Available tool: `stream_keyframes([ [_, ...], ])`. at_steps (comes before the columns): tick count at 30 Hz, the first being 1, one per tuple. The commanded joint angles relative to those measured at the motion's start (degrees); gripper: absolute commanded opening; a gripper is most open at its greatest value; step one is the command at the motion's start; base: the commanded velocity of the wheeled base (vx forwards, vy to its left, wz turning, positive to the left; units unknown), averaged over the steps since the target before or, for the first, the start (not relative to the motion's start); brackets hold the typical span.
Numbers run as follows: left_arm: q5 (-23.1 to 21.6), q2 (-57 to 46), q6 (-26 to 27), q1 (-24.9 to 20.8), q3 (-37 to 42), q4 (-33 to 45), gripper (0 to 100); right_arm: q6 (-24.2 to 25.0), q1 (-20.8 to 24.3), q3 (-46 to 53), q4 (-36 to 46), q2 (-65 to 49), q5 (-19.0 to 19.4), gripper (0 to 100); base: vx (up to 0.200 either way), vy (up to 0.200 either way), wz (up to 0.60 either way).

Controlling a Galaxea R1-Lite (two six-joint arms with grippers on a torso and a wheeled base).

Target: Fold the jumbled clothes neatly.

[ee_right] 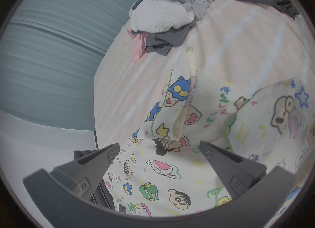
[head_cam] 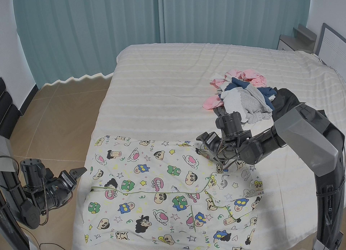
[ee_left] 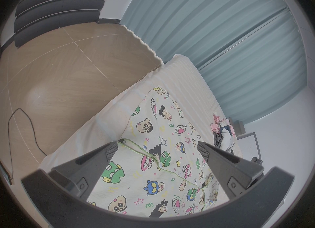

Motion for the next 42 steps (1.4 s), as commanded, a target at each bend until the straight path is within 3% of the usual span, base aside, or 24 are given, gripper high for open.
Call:
stream_keyframes([
  [1,0.0,0.5,0.0,0.0,0.9,0.0,100,0.1,0.2,-1.9,0.2,2.3,0.0,100,0.000,0.000,0.00],
  [7,0.0,1.5,0.0,0.2,0.9,0.0,100,3.4,-0.3,-10.3,-3.4,3.9,-0.4,100,0.000,0.000,0.00],
  [16,-0.1,1.6,0.1,0.5,0.9,0.0,100,0.2,-0.7,-23.1,-4.4,9.2,-0.8,100,0.000,0.000,0.00],
  [26,0.0,2.2,0.2,0.6,0.9,-0.1,100,-0.2,-1.4,-28.1,-8.0,2.0,-1.9,100,0.000,0.000,0.00],
  [37,0.0,2.1,0.2,0.5,0.9,-0.1,100,-4.3,-2.2,-7.3,-9.0,-4.5,-1.3,100,0.000,0.000,0.00],
  [39,-0.2,2.1,0.2,0.5,0.9,-0.1,100,-6.8,-1.9,3.3,-9.4,-10.1,-0.9,100,0.000,0.000,0.00],
  [42,-0.2,2.2,0.2,0.3,0.9,0.0,100,-9.2,-1.2,11.8,-9.5,-15.2,-0.9,100,0.000,0.000,0.00],
])
